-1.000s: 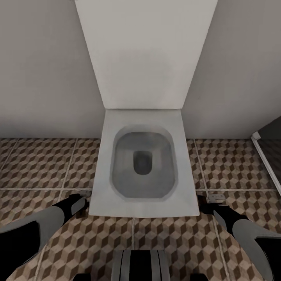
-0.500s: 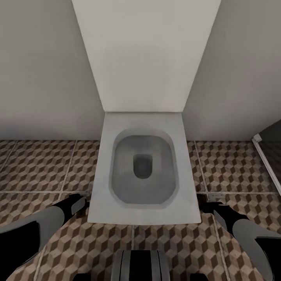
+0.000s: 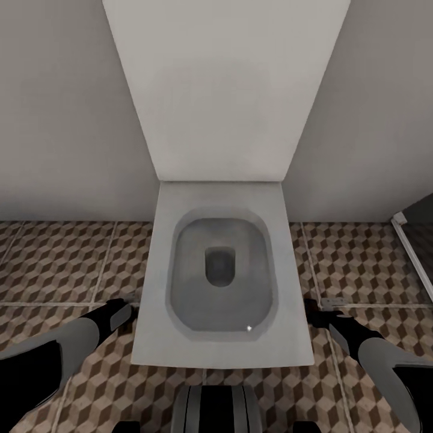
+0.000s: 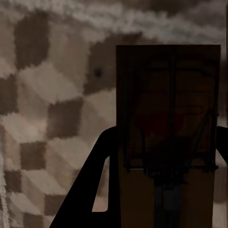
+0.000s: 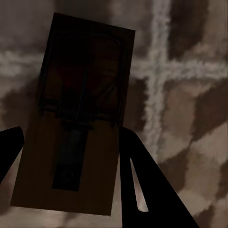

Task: Take the four mousetraps from the cabinet in the bathroom and place them on the bathroom floor. Make sure all four end up on the same floor surface, and ensure that at least two of them are either under or directly next to the same bathroom sink.

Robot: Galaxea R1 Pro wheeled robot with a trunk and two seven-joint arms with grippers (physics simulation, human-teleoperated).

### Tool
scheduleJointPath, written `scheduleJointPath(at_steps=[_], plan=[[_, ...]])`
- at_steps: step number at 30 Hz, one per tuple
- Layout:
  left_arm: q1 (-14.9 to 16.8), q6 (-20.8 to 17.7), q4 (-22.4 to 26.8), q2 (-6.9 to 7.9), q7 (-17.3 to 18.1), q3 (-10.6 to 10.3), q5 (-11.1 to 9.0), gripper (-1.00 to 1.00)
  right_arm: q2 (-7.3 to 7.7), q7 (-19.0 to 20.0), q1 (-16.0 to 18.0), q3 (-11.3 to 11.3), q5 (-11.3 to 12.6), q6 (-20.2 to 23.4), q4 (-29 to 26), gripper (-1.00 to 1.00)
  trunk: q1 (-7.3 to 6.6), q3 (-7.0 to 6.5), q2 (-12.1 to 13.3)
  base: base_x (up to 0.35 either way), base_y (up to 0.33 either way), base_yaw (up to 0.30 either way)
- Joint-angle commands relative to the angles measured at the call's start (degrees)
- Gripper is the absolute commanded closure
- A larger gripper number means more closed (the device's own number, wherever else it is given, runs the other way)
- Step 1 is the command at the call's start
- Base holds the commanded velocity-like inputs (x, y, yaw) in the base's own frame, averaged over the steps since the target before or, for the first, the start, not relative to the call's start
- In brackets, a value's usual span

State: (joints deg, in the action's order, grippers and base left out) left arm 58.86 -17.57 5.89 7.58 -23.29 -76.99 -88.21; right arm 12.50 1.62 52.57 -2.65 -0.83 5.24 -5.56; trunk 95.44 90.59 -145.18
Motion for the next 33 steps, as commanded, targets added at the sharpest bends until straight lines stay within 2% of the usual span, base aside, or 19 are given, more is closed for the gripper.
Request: scheduleJointPath(at_steps=[1,4,7,10,12,20,33], plan=[[0.0,0.0,0.2,0.05,-0.5,-0.4,-0.2,1.00,-0.02,0.1,0.0,-0.3,0.0,0.3,-0.1,1.00,-0.01,0.03,0.0,0.004,0.000,0.000],[0.0,0.5,0.3,-0.17,-0.5,-0.5,-0.2,1.00,-0.24,-1.3,-0.1,-0.3,0.1,0.5,0.5,1.00,-0.01,0.03,0.0,0.002,0.000,0.000],[0.0,0.6,0.2,-0.32,-0.5,-0.5,-0.1,1.00,-0.40,-8.0,-0.1,-0.3,0.3,0.6,1.3,1.00,-0.01,0.03,0.0,0.000,0.000,0.000],[0.0,0.7,0.1,-0.29,-0.4,-0.5,-0.1,1.00,-0.53,-11.9,-0.2,-0.3,0.2,0.6,1.8,1.00,-0.01,0.03,0.0,0.000,0.000,0.000],[0.0,0.7,0.0,-0.18,-0.4,-0.5,-0.1,1.00,-0.61,-13.0,-0.2,-0.3,0.2,0.6,1.9,1.00,-0.01,0.03,0.0,0.000,0.000,0.000],[0.0,0.6,0.0,-0.25,-0.4,-0.5,-0.1,1.00,-0.67,-13.8,-0.2,-0.4,0.2,0.9,4.1,1.00,-0.01,0.03,0.0,0.000,0.000,0.000],[0.0,0.6,0.0,-0.08,-0.4,-0.5,-0.1,1.00,-0.77,-13.7,-0.2,-0.4,-0.1,0.2,4.2,1.00,-0.01,0.03,0.0,0.000,0.000,0.000]])
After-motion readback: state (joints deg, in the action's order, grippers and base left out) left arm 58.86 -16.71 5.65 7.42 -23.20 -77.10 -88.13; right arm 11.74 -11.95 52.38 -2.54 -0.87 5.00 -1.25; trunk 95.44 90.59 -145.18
